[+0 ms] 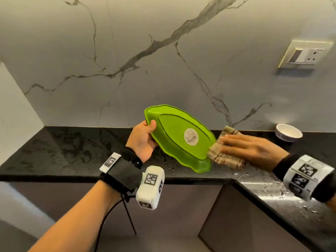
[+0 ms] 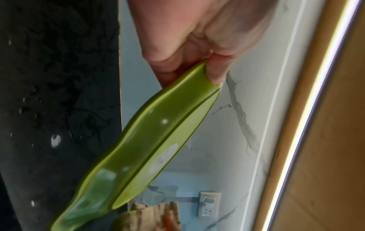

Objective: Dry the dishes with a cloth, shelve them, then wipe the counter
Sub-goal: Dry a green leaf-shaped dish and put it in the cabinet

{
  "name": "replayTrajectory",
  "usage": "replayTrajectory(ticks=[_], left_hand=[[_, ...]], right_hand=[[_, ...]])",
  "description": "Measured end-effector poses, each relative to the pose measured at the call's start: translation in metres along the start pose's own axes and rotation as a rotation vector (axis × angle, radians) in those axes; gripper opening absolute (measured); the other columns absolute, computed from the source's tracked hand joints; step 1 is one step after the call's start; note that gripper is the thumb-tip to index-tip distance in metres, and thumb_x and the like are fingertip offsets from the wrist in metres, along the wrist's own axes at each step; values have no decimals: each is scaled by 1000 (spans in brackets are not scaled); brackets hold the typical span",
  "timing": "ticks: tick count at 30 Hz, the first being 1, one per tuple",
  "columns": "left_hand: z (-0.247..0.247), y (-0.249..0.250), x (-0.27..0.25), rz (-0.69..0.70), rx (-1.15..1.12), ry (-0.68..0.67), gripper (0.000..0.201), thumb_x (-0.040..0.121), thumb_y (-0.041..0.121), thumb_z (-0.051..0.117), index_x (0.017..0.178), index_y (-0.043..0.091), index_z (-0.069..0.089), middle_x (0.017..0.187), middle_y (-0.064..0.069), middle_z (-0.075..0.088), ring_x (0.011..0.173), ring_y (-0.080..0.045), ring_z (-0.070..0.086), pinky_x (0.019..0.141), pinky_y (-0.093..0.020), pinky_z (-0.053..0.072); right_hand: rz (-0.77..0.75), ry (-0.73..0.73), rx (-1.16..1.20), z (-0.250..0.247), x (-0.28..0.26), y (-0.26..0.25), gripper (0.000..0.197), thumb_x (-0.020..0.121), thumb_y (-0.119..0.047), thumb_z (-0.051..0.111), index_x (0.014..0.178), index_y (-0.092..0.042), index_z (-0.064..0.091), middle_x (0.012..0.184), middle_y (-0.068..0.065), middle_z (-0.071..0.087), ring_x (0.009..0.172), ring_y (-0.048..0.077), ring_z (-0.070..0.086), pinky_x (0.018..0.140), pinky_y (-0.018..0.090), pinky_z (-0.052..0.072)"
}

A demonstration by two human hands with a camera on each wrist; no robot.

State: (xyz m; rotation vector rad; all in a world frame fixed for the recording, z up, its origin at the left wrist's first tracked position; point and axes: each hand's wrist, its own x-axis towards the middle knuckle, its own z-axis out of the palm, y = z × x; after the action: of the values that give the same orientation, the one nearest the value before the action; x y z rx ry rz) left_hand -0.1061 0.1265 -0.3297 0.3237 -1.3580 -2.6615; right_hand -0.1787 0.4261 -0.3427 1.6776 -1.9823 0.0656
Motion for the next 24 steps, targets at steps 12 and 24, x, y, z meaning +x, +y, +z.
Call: replayTrajectory(ticks=[12, 24], left_hand=[[30, -23, -16, -84, -20, -173, 39, 100, 28, 27, 113, 14, 61, 106, -5, 70, 92, -15, 68, 76, -28, 58], [11, -23, -21, 138, -46, -106, 30, 101, 13, 31, 94, 15, 60, 77, 2, 75, 73, -11, 72, 69, -27, 60]], right_hand=[[639, 298, 112, 56, 126, -91, 61, 71, -8, 58, 130, -27, 54, 144, 16, 43, 134, 44, 34, 100, 72, 25], [739, 192, 225, 70, 88, -93, 74, 76, -11, 56, 137, -44, 31, 156, 2, 9, 141, 45, 11, 101, 68, 26]])
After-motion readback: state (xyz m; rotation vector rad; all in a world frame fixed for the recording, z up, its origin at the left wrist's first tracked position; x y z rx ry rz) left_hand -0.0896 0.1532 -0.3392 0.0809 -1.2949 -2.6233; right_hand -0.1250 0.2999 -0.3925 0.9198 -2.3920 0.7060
